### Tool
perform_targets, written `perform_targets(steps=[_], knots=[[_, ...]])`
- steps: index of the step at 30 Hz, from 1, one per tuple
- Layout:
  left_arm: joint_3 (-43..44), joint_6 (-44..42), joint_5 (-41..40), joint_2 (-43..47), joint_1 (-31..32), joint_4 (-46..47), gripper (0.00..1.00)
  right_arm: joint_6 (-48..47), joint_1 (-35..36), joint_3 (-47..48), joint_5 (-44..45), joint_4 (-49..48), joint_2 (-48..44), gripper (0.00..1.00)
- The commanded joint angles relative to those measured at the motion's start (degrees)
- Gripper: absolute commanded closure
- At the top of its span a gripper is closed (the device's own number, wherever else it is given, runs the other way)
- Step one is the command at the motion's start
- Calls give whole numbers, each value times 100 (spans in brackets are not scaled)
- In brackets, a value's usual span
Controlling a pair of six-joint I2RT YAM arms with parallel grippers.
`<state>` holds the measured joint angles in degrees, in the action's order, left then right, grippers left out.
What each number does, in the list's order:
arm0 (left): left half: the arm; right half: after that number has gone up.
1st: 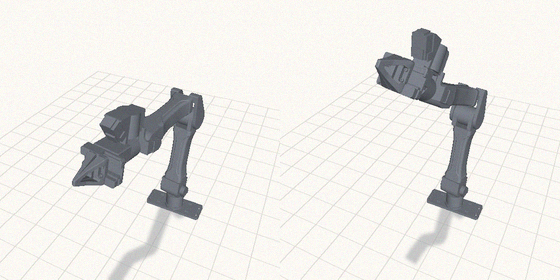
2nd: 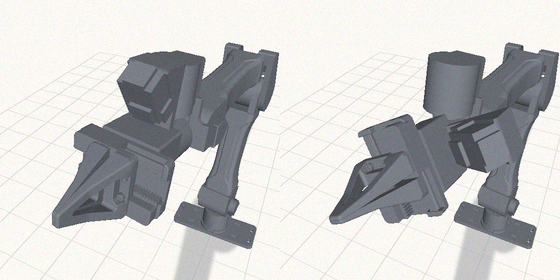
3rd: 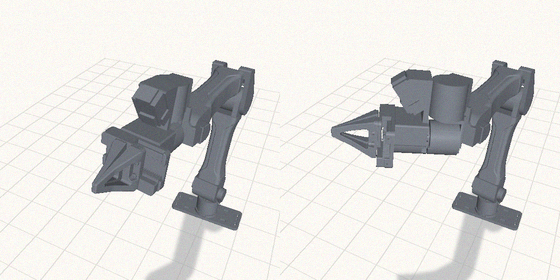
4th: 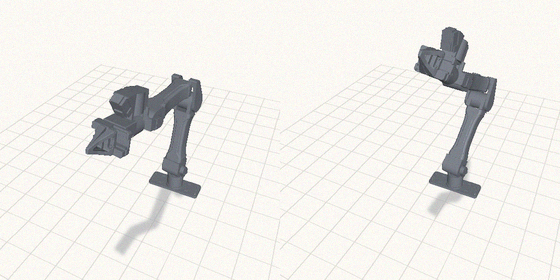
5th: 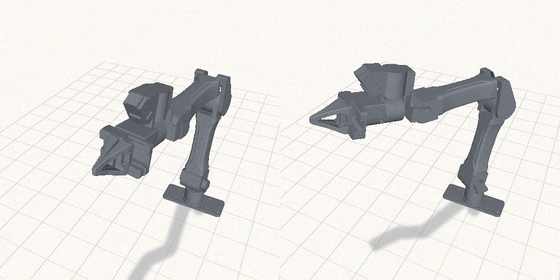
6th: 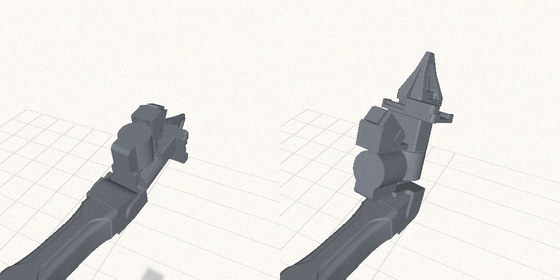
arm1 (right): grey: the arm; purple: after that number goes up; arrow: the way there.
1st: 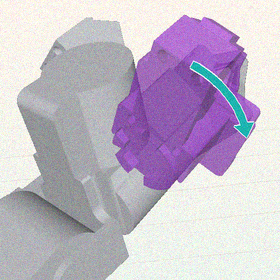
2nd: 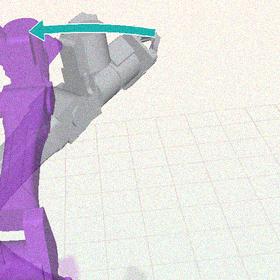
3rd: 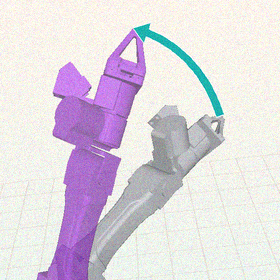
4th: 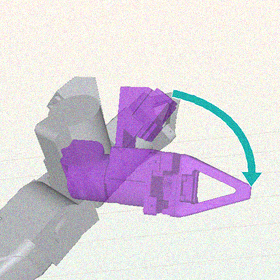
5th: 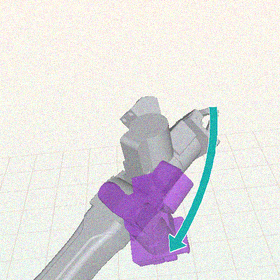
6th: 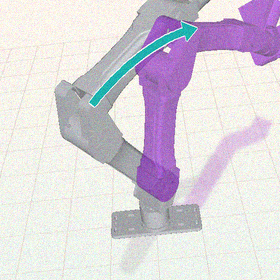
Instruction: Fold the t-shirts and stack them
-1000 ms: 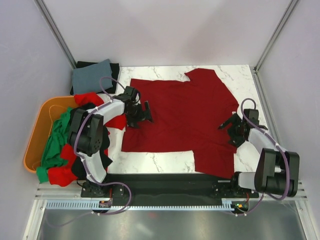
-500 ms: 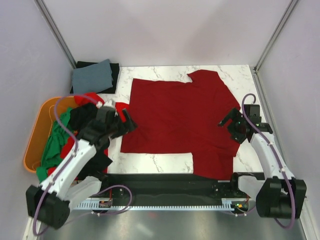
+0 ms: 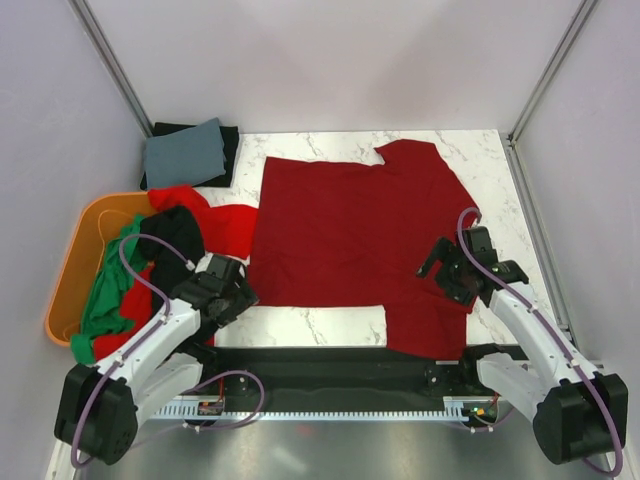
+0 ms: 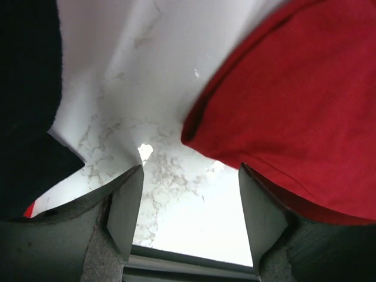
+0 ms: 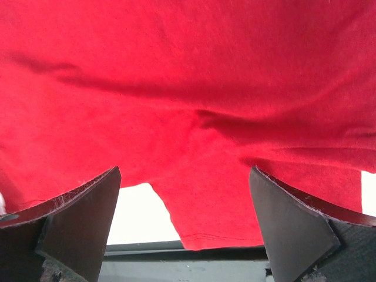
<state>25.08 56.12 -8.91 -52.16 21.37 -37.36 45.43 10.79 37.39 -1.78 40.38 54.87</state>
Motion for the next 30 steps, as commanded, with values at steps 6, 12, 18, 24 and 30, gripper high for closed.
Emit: perform_targets(steps=[6, 12, 18, 24, 30], knots=[[-56, 874, -648, -689, -27, 405, 33, 1, 73, -214, 143, -118, -100, 2], [14, 866, -568, -1296, -27, 897, 46, -69, 64, -179, 125, -215, 50, 2], [-179, 445, -235, -1315, -27, 1827, 98, -122, 64, -144, 308, -206, 155, 2], [-513, 163, 47, -1051, -27, 2426, 98, -315, 64, 93, 380, -600, 1059, 2], [-636, -30, 231, -1024, -36, 2830, 98, -692, 55, 1076, 503, -926, 2876, 2]])
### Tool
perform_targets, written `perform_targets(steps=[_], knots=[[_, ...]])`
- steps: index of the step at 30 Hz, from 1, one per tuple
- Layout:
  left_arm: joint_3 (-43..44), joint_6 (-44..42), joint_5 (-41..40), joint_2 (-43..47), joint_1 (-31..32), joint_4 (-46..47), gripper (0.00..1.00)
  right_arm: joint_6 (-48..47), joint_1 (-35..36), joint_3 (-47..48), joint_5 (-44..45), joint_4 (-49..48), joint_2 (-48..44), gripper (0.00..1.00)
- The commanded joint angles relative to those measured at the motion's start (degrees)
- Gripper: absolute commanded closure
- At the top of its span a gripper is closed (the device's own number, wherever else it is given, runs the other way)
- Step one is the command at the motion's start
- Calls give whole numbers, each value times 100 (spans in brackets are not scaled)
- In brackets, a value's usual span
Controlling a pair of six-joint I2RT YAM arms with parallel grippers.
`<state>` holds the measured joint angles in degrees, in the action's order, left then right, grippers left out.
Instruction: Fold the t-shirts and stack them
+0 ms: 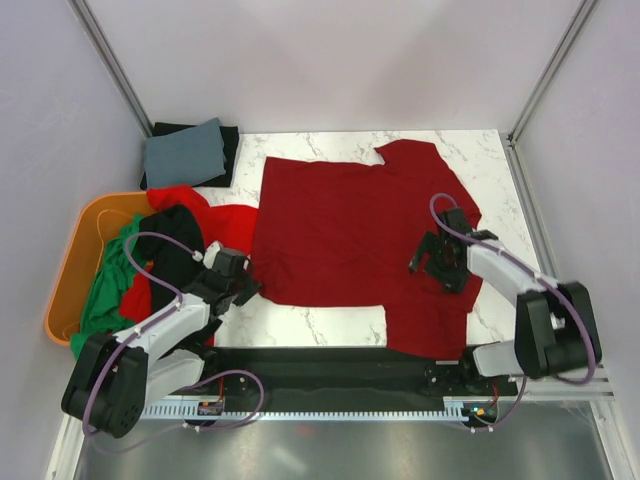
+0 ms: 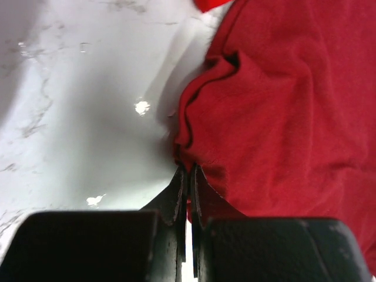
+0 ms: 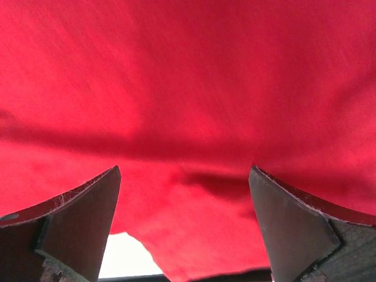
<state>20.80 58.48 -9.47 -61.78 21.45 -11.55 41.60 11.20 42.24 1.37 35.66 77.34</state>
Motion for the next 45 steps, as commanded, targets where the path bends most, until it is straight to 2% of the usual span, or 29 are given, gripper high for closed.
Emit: perform_targets(steps=[1, 12, 18, 19, 21, 23, 24, 25, 26, 29, 31, 32, 34, 35, 37, 42, 45], knots=[[-234, -284, 314, -62, -36, 319, 98, -354, 14, 932, 180, -455, 816, 2], [-427, -346, 315, 52, -36, 751, 98, -768, -302, 2929, 277, -543, 3715, 2], [-498, -355, 306, 70, -53, 909, 98, -1083, -417, 4484, -118, -543, 4648, 2], [-480, -355, 306, 69, -45, 909, 98, -1197, -417, 4825, -554, -551, 4702, 2], [-498, -355, 306, 78, -53, 918, 98, -1478, -400, 4969, -830, -508, 4563, 2], [-507, -355, 306, 87, -54, 927, 98, -1637, -347, 4637, -718, -560, 4151, 2], [-506, -363, 306, 87, -53, 927, 98, -1638, -303, 4427, -525, -586, 3566, 2], [-506, -363, 306, 96, -45, 935, 98, -1516, -303, 3850, -254, -595, 3221, 2], [-515, -355, 306, 96, -53, 935, 98, -1367, -294, 3505, 419, -587, 2869, 2], [-515, -363, 323, 105, -53, 953, 98, -839, -355, 2239, 1266, -307, 1403, 2], [-515, -381, 323, 96, -45, 970, 98, -401, -548, 1386, 1593, -157, 908, 2], [-524, -381, 341, 105, -45, 979, 98, -207, -671, 1070, 1743, -147, 349, 2], [-533, -399, 359, 113, -45, 1006, 98, 5, -1162, 147, 1622, -426, -425, 2], [-533, -407, 367, 105, -53, 997, 98, 49, -1573, -73, 1526, -472, -613, 3], [-533, -425, 385, 105, -45, 1015, 98, 119, -1700, -435, 1463, -490, -808, 4], [-524, -460, 420, 69, -36, 1076, 98, 400, -1718, -769, 1428, -279, -747, 8], [-550, -460, 420, 87, -36, 1094, 98, 568, -1718, -1208, 1279, -568, -948, 14]])
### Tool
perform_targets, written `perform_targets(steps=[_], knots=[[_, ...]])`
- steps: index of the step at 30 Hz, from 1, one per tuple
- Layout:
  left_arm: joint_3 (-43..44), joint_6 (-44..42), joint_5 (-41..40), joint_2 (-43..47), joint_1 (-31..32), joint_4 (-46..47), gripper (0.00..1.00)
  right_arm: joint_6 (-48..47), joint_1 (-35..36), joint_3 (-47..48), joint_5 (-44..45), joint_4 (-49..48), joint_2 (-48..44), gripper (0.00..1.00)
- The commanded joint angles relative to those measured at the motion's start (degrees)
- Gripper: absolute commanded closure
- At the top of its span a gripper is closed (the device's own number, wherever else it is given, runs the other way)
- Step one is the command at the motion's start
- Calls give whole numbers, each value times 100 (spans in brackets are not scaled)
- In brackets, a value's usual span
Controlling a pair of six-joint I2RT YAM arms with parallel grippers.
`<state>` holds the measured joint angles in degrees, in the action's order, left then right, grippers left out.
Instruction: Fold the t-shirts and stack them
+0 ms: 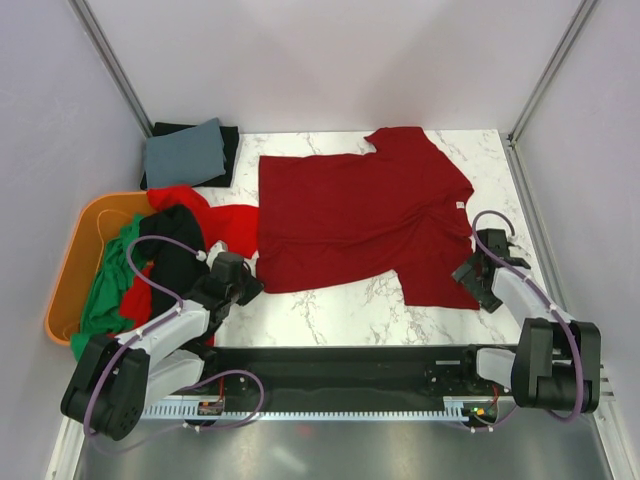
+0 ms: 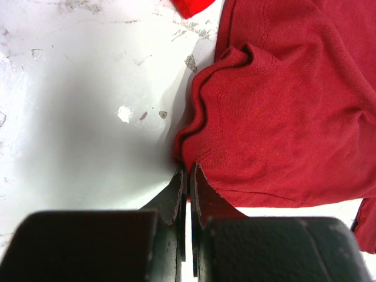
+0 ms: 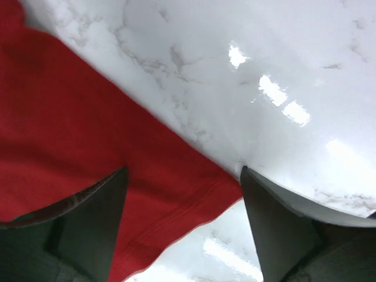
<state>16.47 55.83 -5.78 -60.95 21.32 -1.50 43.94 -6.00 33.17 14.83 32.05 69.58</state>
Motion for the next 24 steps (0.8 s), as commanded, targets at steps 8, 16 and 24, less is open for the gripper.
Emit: perform_targets(steps=[8, 16, 24], knots=[[-118, -196, 51, 4, -32, 106, 98, 264, 2, -636, -384, -657, -41, 60], [-100, -213, 68, -22, -32, 97, 98, 237, 2, -461, -647, 273, -1251, 97], [383, -679, 964, 91, -32, -471, 98, 343, 2, 14, -929, 1908, -3388, 100]])
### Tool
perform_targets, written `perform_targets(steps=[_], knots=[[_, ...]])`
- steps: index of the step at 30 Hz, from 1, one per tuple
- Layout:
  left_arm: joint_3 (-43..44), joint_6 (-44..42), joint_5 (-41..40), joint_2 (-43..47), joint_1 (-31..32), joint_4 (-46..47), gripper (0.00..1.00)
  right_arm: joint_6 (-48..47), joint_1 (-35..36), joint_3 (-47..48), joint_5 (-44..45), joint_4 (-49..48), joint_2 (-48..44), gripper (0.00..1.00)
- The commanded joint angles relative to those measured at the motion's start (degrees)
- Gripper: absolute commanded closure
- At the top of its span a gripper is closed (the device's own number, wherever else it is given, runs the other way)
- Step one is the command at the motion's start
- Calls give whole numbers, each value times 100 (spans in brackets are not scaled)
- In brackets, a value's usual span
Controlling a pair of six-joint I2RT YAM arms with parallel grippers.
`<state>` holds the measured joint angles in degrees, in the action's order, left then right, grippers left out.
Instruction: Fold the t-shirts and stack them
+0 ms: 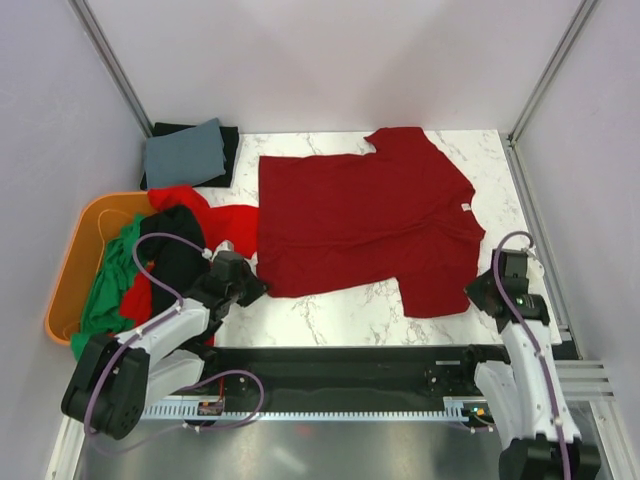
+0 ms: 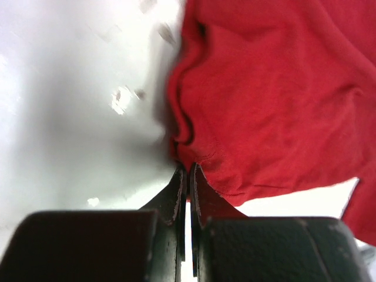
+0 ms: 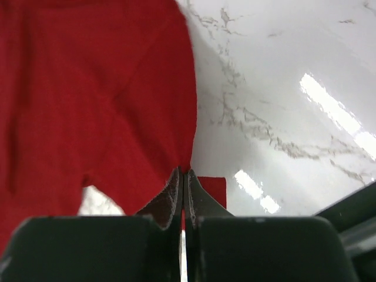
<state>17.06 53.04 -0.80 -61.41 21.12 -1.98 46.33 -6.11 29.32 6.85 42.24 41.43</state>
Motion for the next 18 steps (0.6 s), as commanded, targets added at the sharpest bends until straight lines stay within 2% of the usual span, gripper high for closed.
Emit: perform_targets(steps=[1, 6, 10, 15, 18], knots=[[385, -399, 571, 373, -3, -609, 98, 122, 39, 486, -158, 1309, -879, 100], [684, -154, 625, 1358, -3, -1619, 98, 157, 163, 1092, -264, 1900, -1479, 100], [1219, -162, 581, 1920, -3, -2708, 98, 79, 163, 1549, -280, 2279, -1533, 100], [1458, -136, 589, 2229, -3, -3238, 98, -211, 180, 1884, -307, 2509, -1463, 100], [1642, -223, 537, 2081, -3, -3344, 98, -334, 215, 1972, -509, 2212, -1130, 100]])
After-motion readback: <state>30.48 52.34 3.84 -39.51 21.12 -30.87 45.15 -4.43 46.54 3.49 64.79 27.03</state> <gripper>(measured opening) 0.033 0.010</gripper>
